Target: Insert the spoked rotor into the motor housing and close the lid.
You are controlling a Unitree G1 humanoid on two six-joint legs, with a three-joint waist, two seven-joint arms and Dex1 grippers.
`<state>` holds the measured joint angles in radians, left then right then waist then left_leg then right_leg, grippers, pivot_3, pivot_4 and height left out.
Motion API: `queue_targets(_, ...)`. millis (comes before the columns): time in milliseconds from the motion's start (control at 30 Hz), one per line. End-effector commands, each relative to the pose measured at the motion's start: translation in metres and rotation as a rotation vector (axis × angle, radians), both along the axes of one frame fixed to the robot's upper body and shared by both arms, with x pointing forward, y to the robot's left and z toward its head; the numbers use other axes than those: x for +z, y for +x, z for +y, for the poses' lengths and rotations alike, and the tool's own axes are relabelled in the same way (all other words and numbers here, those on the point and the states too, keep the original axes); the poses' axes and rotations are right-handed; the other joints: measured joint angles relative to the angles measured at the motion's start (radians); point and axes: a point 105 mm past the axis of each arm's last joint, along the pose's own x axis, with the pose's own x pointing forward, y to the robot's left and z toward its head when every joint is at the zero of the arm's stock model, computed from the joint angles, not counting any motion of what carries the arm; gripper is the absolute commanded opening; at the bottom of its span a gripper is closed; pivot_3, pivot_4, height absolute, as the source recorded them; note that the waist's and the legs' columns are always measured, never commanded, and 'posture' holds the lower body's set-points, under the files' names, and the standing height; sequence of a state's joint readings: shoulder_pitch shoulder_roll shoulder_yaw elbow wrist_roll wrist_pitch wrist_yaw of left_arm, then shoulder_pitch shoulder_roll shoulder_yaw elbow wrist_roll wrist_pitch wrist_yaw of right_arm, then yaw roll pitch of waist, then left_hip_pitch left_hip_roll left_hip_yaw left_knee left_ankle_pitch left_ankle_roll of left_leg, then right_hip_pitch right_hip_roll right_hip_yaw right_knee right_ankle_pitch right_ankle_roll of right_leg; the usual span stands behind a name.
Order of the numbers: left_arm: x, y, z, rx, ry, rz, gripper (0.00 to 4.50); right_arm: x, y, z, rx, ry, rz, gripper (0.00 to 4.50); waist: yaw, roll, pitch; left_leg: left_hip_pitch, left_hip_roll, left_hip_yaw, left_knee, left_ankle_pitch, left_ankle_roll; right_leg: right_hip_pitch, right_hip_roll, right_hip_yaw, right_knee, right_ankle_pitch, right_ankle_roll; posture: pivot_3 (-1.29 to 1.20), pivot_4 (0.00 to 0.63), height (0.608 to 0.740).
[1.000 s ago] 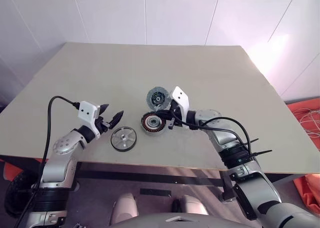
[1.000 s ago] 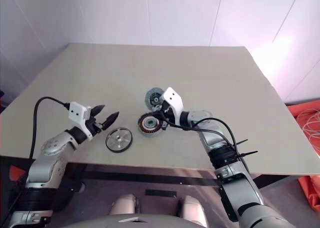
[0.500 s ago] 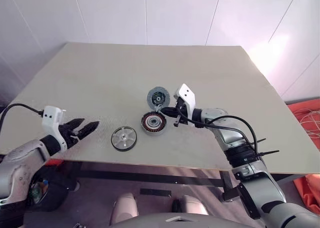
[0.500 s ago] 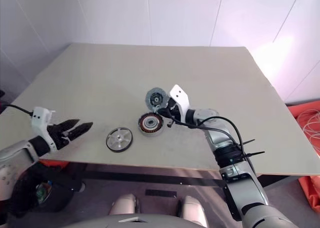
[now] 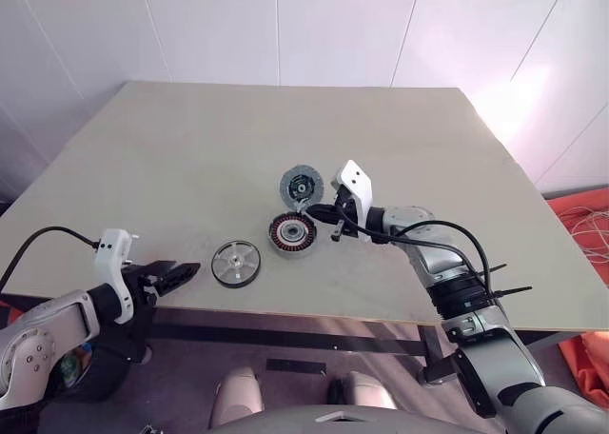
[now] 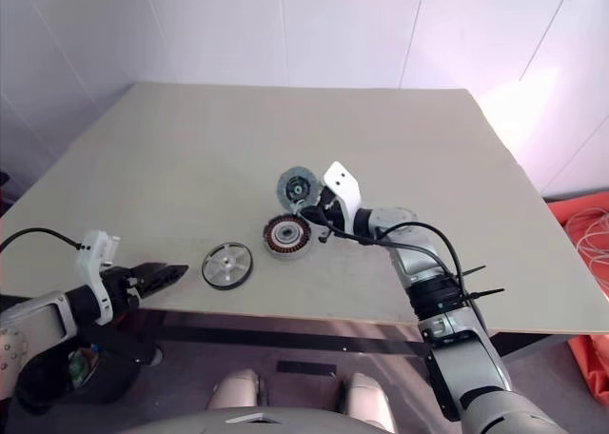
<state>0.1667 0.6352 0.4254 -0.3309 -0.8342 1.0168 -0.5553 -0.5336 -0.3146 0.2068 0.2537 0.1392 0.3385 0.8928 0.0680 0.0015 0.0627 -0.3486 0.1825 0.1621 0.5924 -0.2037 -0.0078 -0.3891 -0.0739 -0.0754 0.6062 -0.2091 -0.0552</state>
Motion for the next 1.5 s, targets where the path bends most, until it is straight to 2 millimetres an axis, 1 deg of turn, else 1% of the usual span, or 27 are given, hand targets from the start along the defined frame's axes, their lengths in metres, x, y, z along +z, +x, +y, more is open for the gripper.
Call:
queue_targets(33, 0.0, -0.001, -0.005, 0.005, -0.042, 0.005, 3.86, 0.014, 0.002, -0.003, -0.005, 0.029, -0.043, 0.03, 0.0, 0.0, 0.0, 0.0, 0.0, 0.0, 0.0, 0.0, 0.0, 0.0, 0.0, 0.0, 0.0, 0.0, 0.0, 0.0, 0.0, 0.74)
queue_targets(100, -0.001, -0.001, -0.011, 0.008, -0.098, 0.011, 3.86, 0.014, 0.002, -0.003, -0.004, 0.03, -0.043, 0.03, 0.0, 0.0, 0.0, 0.0, 0.0, 0.0, 0.0, 0.0, 0.0, 0.0, 0.0, 0.0, 0.0, 0.0, 0.0, 0.0, 0.0, 0.74)
queue_targets(200, -0.004, -0.001, -0.027, 0.008, -0.208, 0.028, 3.86, 0.014, 0.002, -0.002, -0.001, 0.031, -0.043, 0.03, 0.0, 0.0, 0.0, 0.0, 0.0, 0.0, 0.0, 0.0, 0.0, 0.0, 0.0, 0.0, 0.0, 0.0, 0.0, 0.0, 0.0, 0.74)
queue_targets(267, -0.005, -0.001, -0.032, 0.007, -0.24, 0.04, 3.86, 0.015, 0.001, -0.002, 0.0, 0.032, -0.044, 0.03, 0.0, 0.0, 0.0, 0.0, 0.0, 0.0, 0.0, 0.0, 0.0, 0.0, 0.0, 0.0, 0.0, 0.0, 0.0, 0.0, 0.0, 0.74)
queue_targets(567, -0.009, -0.002, -0.035, 0.023, -0.26, 0.076, 3.86, 0.014, 0.001, -0.003, -0.004, 0.032, -0.042, 0.03, 0.0, 0.0, 0.0, 0.0, 0.0, 0.0, 0.0, 0.0, 0.0, 0.001, 0.0, 0.0, -0.001, 0.0, 0.0, 0.0, 0.0, 0.74)
queue_targets(867, -0.016, 0.0, -0.058, 0.024, -0.366, 0.118, 3.86, 0.015, 0.0, -0.003, -0.005, 0.037, -0.044, 0.03, 0.001, 0.0, 0.0, 0.0, 0.0, 0.0, 0.001, 0.0, 0.0, 0.002, 0.0, 0.0, -0.001, 0.0, 0.0, 0.0, 0.0, 0.74)
queue_targets(1233, -0.017, 0.006, -0.062, 0.066, -0.424, 0.121, 3.86, 0.016, 0.001, -0.004, -0.015, 0.038, -0.047, 0.03, 0.003, 0.0, 0.0, 0.001, 0.0, -0.001, 0.002, 0.0, 0.0, 0.003, 0.0, 0.0, -0.001, 0.0, 0.0, 0.0, 0.0, 0.74)
queue_targets(1333, -0.018, 0.007, -0.063, 0.077, -0.441, 0.125, 3.26, 0.016, 0.001, -0.004, -0.018, 0.039, -0.047, 0.0, 0.003, 0.0, 0.0, 0.001, 0.0, -0.001, 0.002, 0.0, 0.0, 0.004, 0.0, 0.0, -0.001, 0.0, 0.001, 0.0, 0.0, 0.74)
queue_targets(1500, -0.018, 0.007, -0.064, 0.076, -0.453, 0.128, 1.65, 0.016, 0.002, -0.004, -0.019, 0.04, -0.047, 0.0, 0.002, 0.0, 0.0, 0.001, 0.0, -0.001, 0.002, 0.0, 0.0, 0.003, 0.0, -0.001, -0.001, 0.0, 0.001, 0.0, 0.0, 0.74)
